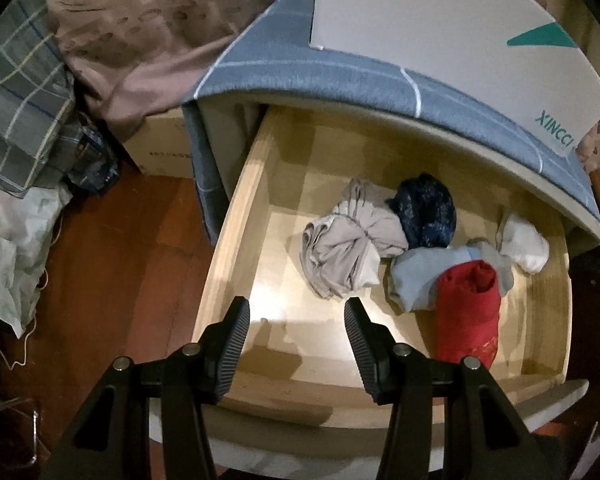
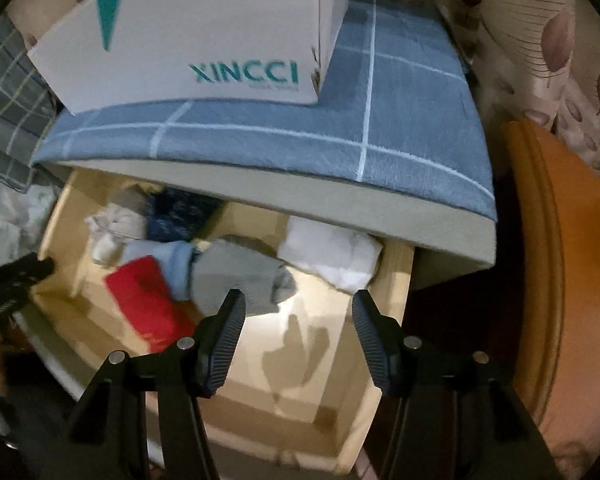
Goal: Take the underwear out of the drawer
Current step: 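Lower the right tool into the drawer and grasp the white sock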
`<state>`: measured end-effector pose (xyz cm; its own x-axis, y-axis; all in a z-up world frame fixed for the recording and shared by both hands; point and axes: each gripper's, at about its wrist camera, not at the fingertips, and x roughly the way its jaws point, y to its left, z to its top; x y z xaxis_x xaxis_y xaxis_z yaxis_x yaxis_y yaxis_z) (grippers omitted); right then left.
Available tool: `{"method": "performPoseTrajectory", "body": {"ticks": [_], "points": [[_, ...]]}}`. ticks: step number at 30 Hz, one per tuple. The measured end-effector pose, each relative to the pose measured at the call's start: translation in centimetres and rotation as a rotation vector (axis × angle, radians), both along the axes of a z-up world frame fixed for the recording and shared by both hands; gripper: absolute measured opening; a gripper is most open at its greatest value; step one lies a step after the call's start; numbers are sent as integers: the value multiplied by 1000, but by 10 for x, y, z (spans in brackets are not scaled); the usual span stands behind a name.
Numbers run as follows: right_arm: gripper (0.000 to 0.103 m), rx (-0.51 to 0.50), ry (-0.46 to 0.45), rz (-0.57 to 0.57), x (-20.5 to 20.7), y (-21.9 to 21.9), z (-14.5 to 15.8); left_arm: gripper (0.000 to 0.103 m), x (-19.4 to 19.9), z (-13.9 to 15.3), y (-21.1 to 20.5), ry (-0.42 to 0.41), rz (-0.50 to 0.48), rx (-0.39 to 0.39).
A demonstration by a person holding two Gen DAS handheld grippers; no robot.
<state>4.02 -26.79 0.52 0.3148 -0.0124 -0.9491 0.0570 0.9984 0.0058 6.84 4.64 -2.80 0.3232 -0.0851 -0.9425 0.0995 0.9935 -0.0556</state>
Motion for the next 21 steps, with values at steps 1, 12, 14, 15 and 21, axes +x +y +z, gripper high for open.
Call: {"method": "performPoseTrajectory", "body": {"ticks": [1, 12, 14, 15, 21], "points": [[50, -19, 0, 14, 3, 0, -6, 50, 2, -1, 1, 11, -8, 6], [48, -214, 17, 163, 23, 10, -56, 50, 15, -1, 2, -22, -176, 99], [48, -269, 4, 185, 25, 14, -60, 50, 18, -6, 3, -5, -188, 95], [47, -283, -1, 197, 26, 15, -62, 50, 19, -7, 4, -2, -189, 95], [48, -324, 45, 234, 35, 14, -84, 51, 21, -13, 0, -5, -202, 110]]}}
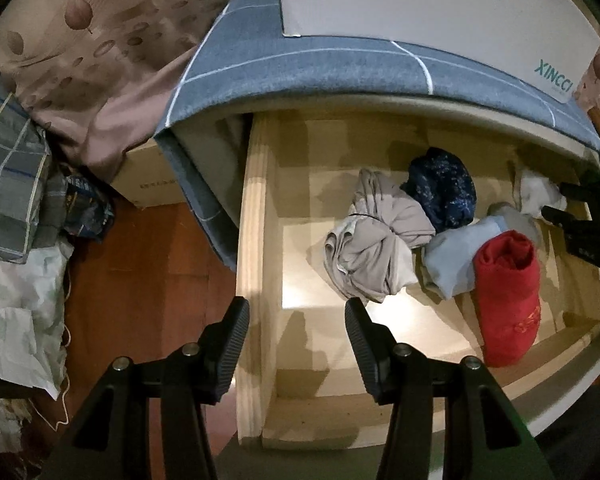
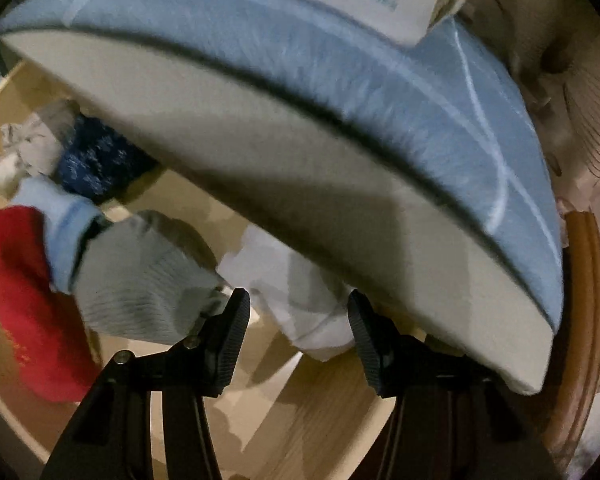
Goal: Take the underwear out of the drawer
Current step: 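Lower the right tool into the drawer and grasp the white sock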
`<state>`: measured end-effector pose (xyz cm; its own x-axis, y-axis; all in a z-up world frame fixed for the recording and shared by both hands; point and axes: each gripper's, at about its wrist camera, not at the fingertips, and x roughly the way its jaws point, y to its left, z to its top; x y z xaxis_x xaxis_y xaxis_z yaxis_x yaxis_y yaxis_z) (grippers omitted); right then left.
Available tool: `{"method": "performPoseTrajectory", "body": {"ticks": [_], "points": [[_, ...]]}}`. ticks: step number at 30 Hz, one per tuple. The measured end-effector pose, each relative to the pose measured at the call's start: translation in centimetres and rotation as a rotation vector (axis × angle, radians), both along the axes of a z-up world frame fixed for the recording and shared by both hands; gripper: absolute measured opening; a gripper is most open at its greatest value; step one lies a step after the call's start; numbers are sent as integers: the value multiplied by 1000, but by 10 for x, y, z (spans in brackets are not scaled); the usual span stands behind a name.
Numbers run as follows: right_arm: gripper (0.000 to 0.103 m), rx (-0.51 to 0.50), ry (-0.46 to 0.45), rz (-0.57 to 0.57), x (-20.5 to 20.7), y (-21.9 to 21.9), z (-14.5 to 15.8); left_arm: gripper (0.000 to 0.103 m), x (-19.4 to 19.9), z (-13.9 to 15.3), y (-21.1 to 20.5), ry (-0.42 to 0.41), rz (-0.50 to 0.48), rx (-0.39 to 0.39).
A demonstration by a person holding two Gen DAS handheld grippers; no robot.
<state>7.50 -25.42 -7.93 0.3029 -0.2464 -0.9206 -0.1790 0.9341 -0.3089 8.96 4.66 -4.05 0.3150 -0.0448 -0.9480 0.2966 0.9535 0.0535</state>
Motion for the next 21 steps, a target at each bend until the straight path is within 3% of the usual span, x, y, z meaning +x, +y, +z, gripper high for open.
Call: {"method": "performPoseTrajectory", "body": {"ticks": [10, 21], "points": [[50, 49, 37, -4, 6, -12, -16, 51, 2, -2, -7, -2, -29, 14], [38, 114, 100, -50, -6, -26, -17, 51, 4, -1, -9, 4, -26, 3]]}}
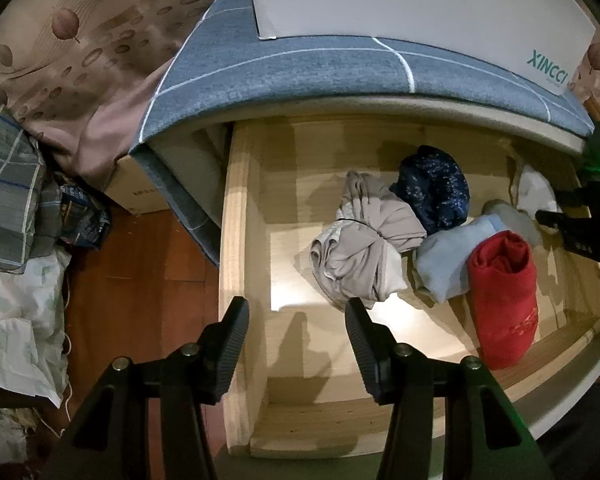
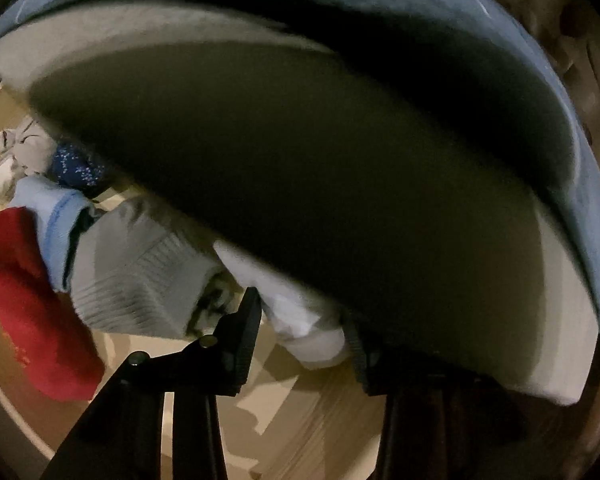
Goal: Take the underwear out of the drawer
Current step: 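Lower the right tool into the drawer and grasp the white sock, then grasp the beige rolled underwear with the left tool while the right tool holds the white sock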
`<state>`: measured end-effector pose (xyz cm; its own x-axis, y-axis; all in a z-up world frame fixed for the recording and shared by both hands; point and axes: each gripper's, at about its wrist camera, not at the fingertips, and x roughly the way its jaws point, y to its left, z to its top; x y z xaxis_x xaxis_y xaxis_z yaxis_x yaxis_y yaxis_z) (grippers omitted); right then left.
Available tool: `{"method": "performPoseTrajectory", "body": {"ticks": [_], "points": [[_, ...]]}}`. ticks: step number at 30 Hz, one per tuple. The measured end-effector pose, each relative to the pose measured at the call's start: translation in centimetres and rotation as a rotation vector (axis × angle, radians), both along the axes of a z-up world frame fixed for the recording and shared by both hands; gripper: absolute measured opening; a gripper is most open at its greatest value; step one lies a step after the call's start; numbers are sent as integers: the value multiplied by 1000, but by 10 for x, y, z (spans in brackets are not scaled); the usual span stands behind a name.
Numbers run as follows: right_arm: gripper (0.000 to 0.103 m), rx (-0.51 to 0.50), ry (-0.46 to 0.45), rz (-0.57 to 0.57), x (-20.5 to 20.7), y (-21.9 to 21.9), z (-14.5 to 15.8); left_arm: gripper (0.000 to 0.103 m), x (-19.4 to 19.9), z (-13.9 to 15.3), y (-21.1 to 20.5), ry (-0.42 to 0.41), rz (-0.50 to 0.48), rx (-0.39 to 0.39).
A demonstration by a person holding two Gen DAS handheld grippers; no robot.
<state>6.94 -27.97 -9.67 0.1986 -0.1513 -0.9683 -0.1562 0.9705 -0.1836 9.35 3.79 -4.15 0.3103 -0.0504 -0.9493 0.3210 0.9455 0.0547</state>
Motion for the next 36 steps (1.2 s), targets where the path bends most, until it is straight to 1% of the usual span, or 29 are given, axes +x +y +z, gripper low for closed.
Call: {"method": "performPoseTrajectory", "body": {"ticks": [3, 10, 13, 16, 19, 21, 22, 24, 25, 29, 30, 32, 34, 36], "points": [[37, 32, 33, -15, -7, 1, 0, 51, -1, 1, -1, -1, -7, -3], [37, 48, 98, -46, -21, 10, -2, 51, -2, 4, -2, -7, -3, -25], [37, 72, 135, -78, -27, 9, -4, 51, -2, 5, -3, -6, -12, -29], [37, 75, 173, -116, -39, 13, -6, 51, -1, 6, -5, -8, -16, -30], [37, 82, 208, -151, -42, 7, -12, 51, 2, 7, -6, -6, -17, -40], [37, 98, 231, -187, -51, 6, -17, 51, 4, 7, -7, -1, -15, -49], [37, 105, 236, -198, -42, 9, -17, 51, 6, 7, -6, 3, -13, -56], [37, 124, 250, -228, -49, 9, -19, 51, 9, 7, -6, 10, -8, -74], [37, 135, 255, -243, -56, 1, -21, 51, 12, 7, -7, 14, -8, -85], [37, 180, 269, -303, -66, 2, -25, 51, 20, 5, -12, 45, -10, -141], [37, 190, 272, -314, -65, -5, -26, 51, 23, 4, -15, 50, -13, -153], [37, 202, 271, -330, -63, -18, -29, 51, 28, 1, -21, 60, -27, -161], [37, 212, 263, -353, -74, -33, -35, 53, 34, -2, -28, 79, -42, -161], [38, 214, 256, -366, -82, -28, -38, 55, 38, -6, -34, 103, -57, -162]]}}
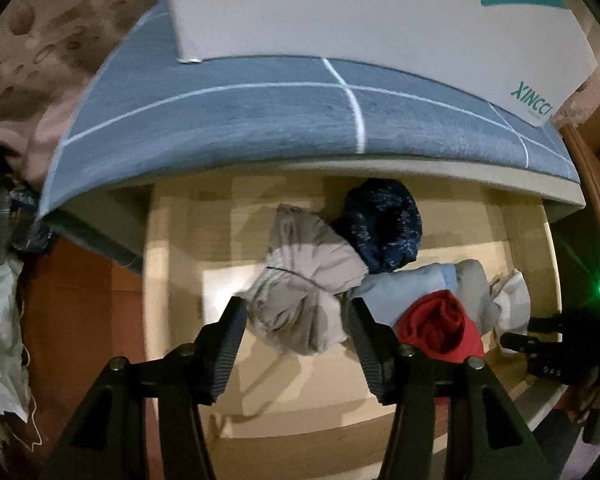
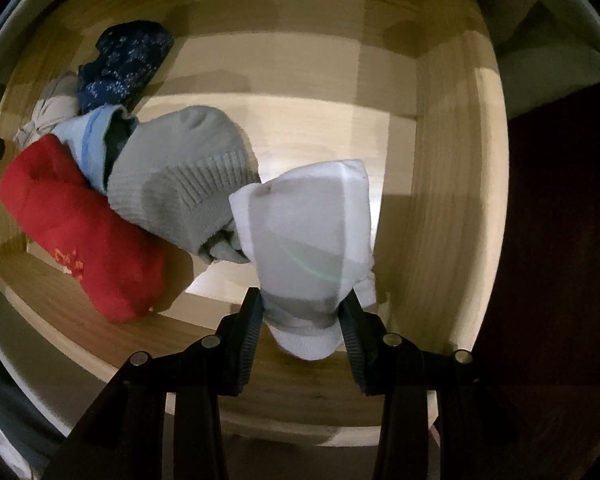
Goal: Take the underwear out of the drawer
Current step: 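Grasp the beige rolled underwear with the left tool while the right tool holds the white sock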
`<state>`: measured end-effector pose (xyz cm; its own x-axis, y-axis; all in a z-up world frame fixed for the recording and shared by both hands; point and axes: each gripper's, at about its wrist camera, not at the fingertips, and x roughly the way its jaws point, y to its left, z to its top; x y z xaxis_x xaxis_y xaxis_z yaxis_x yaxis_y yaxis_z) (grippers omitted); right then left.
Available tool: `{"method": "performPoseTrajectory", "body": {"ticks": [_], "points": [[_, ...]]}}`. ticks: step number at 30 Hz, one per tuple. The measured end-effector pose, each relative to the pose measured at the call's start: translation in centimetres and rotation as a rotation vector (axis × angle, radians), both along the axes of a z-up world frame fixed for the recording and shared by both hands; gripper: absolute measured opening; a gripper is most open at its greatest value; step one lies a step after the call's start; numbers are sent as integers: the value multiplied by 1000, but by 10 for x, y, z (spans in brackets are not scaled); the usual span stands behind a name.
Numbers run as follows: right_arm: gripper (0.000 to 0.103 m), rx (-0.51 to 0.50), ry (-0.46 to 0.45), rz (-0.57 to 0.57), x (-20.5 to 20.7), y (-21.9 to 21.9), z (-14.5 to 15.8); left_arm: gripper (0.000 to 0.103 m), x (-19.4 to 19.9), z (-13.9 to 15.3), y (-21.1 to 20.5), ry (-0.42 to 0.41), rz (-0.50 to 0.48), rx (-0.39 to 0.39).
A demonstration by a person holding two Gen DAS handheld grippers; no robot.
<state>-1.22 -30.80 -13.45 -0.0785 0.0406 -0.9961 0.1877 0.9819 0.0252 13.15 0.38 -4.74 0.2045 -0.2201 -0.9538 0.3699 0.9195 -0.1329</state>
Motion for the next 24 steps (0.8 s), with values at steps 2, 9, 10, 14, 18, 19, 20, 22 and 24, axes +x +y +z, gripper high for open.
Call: {"method": "performPoseTrajectory", "body": {"ticks": [2, 9, 10, 14, 18, 19, 20, 22, 24], "points": [[38, -8, -5, -7, -14, 9, -6, 56, 5, -3, -8, 12, -28, 4], [39, -16, -17, -21, -21, 13, -5, 60, 18, -18, -28, 51, -83, 50], [39, -18, -19, -21, -21, 14, -5, 60, 21, -20, -31, 50, -85, 65], [39, -19, -21, -21, -24, 14, -3, 60, 30, -31, -40, 60, -90, 102], [40, -24, -21, -15, -25, 18, -4, 60, 36, -48, -48, 85, -96, 151], [40, -24, -22, -15, -25, 18, -3, 60, 37, -51, -49, 92, -97, 158], [40, -21, -23, -18, -24, 19, -4, 61, 38, -55, -50, 99, -97, 166], [40, -22, -23, -17, -24, 21, -6, 61, 39, -61, -51, 126, -95, 165], [40, -22, -23, -17, -24, 19, -2, 61, 39, -67, -51, 147, -89, 165]]}}
